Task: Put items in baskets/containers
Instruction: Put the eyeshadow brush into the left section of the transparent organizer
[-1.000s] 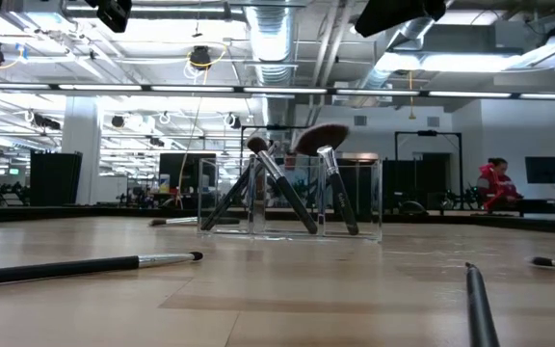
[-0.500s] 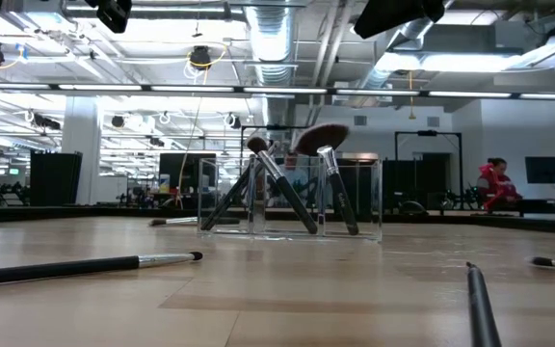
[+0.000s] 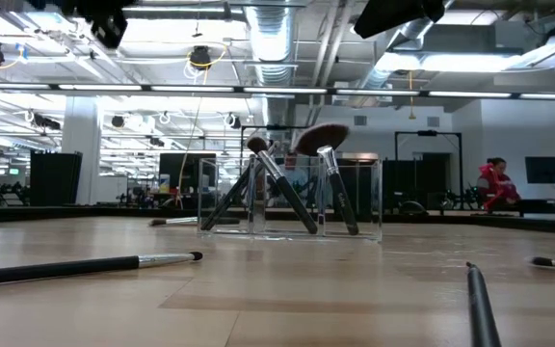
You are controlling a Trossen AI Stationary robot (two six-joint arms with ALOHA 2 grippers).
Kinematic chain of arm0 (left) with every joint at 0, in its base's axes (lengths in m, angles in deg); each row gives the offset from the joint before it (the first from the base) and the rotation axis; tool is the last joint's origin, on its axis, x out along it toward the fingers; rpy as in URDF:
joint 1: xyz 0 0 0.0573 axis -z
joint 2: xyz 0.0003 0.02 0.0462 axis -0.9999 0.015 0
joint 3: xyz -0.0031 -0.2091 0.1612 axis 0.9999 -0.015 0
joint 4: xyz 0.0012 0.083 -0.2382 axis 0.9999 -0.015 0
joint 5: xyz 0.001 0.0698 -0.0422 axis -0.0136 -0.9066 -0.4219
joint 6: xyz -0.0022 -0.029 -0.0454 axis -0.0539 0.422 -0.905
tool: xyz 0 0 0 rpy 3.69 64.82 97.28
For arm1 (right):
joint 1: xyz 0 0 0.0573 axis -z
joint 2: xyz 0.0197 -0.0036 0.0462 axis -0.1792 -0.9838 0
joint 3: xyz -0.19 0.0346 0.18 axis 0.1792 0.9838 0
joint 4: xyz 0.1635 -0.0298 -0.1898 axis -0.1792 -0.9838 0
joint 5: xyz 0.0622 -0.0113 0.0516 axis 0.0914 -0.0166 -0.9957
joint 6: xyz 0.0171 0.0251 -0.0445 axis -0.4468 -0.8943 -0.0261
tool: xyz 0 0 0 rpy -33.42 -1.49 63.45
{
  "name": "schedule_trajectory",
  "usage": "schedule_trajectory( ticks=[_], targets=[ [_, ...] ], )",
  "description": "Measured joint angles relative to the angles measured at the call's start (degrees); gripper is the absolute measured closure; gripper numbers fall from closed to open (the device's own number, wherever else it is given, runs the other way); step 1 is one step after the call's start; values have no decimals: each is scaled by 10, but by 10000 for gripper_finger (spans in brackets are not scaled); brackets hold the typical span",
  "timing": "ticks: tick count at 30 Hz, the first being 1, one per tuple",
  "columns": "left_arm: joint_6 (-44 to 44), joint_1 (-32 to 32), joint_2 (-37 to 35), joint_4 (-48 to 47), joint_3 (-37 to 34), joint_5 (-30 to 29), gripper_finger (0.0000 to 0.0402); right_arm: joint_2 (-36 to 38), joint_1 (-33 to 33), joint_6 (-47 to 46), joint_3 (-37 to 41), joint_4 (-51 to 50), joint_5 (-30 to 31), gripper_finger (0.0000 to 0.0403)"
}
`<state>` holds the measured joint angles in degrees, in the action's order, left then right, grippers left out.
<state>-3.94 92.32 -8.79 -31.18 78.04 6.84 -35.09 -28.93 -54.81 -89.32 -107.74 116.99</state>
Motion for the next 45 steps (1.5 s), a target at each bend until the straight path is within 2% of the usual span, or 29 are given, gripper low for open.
schedule_trajectory(
  ticks=[5,10,14,16,20,22,24,28,33,39,42,45],
  targets=[
    [-4,0,31,-97,0,-129,321,0,0,0,0,0,0,326],
    [14,-2,114,-114,0,-142,321,0,0,0,0,0,0,326],
    [56,-33,197,-113,0,-173,321,0,0,0,0,0,0,326],
    [61,-57,231,-114,0,-155,321,0,0,0,0,0,0,326],
    [63,-94,273,-110,0,-48,321,0,0,0,0,0,0,326],
    [58,-95,279,-101,0,1,321,0,0,0,0,0,0,326],
    [29,-85,278,-97,0,16,321,0,0,0,0,0,0,326],
    [-27,-32,278,-119,3,20,321,0,0,0,0,0,0,326],
    [-119,95,278,-241,32,22,321,0,0,0,0,0,0,326],
    [-306,270,284,-250,38,-49,321,0,0,0,0,0,0,326],
    [-385,326,296,-253,38,-91,321,0,0,0,0,0,0,326],
    [-434,370,318,-254,38,-104,321,0,0,0,0,0,0,326]
  ],
)
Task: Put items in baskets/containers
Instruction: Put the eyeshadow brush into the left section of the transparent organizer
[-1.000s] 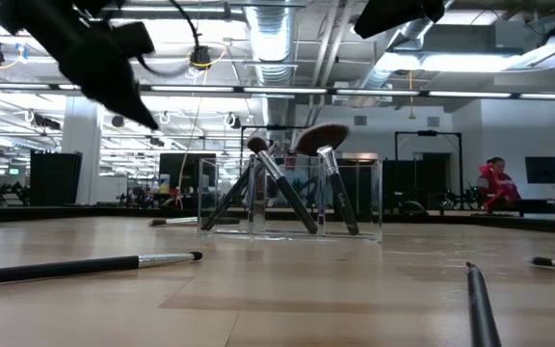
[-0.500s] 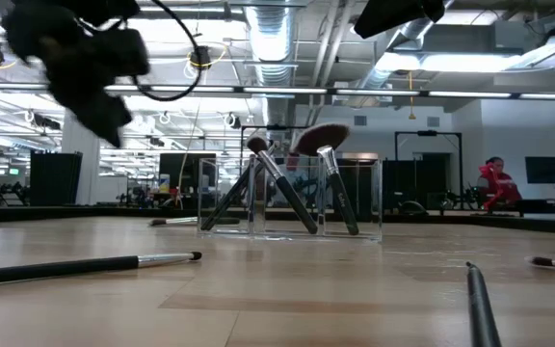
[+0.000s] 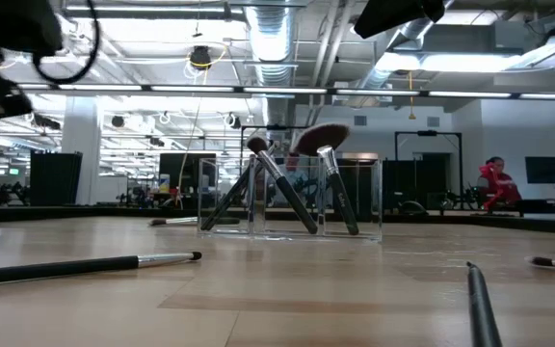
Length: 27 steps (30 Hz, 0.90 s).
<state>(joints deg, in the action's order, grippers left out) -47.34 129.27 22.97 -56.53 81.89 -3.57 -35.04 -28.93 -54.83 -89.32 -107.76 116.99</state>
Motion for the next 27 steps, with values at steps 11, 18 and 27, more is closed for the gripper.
schedule_trajectory(
  ticks=[11,18,27],
  targets=[
    [-47,64,73,-1,0,-4,321,0,0,0,0,0,0,326],
    [-82,81,86,0,0,-7,321,0,0,0,0,0,0,326],
    [-108,117,85,0,0,-33,321,0,0,0,0,0,0,326]
  ],
)
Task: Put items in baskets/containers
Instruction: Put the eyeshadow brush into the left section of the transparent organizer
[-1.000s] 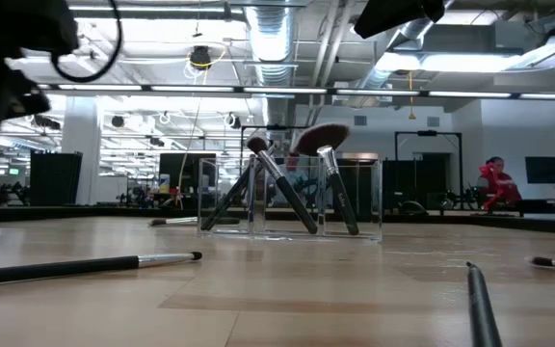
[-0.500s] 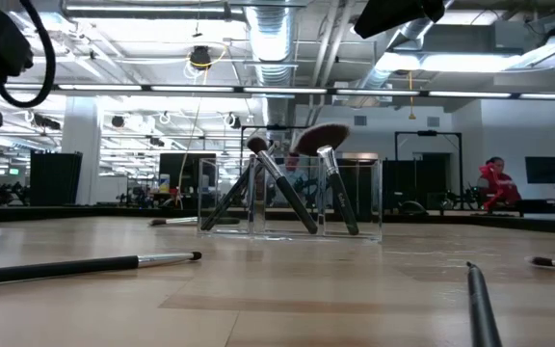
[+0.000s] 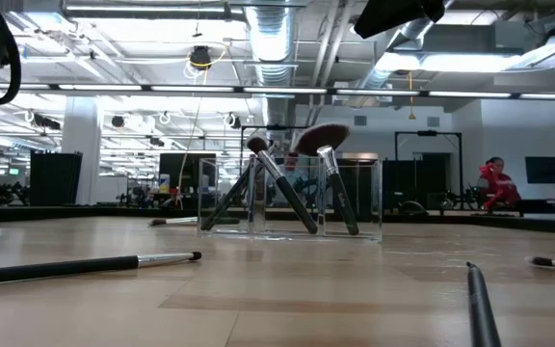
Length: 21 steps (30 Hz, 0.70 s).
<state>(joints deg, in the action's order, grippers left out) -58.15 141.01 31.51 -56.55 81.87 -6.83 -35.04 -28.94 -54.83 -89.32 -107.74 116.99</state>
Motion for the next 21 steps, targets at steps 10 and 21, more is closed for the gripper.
schedule_trajectory(
  ticks=[10,21],
  targets=[
    [-47,44,4,13,0,27,321,0,0,0,0,0,0,326],
    [-90,82,78,16,0,26,321,0,0,0,0,0,0,326]
  ],
)
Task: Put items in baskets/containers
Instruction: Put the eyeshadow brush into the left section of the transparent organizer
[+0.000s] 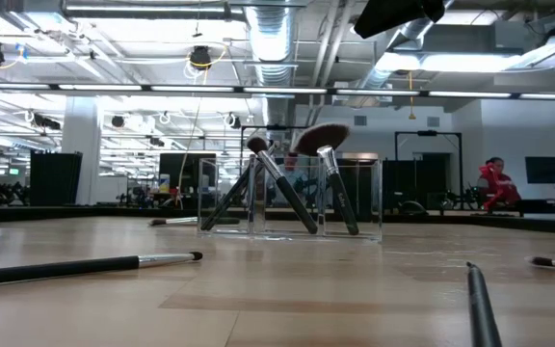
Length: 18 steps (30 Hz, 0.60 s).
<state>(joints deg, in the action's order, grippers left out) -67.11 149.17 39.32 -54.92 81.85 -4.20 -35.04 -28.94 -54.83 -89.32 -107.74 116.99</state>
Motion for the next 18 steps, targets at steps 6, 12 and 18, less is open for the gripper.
schedule_trajectory(
  ticks=[6,12,18],
  targets=[
    [0,0,6,3,0,-4,321,0,0,0,0,0,0,326],
    [-3,0,4,15,0,-1,321,0,0,0,0,0,0,326],
    [-15,0,4,23,0,4,321,0,0,0,0,0,0,326]
  ],
)
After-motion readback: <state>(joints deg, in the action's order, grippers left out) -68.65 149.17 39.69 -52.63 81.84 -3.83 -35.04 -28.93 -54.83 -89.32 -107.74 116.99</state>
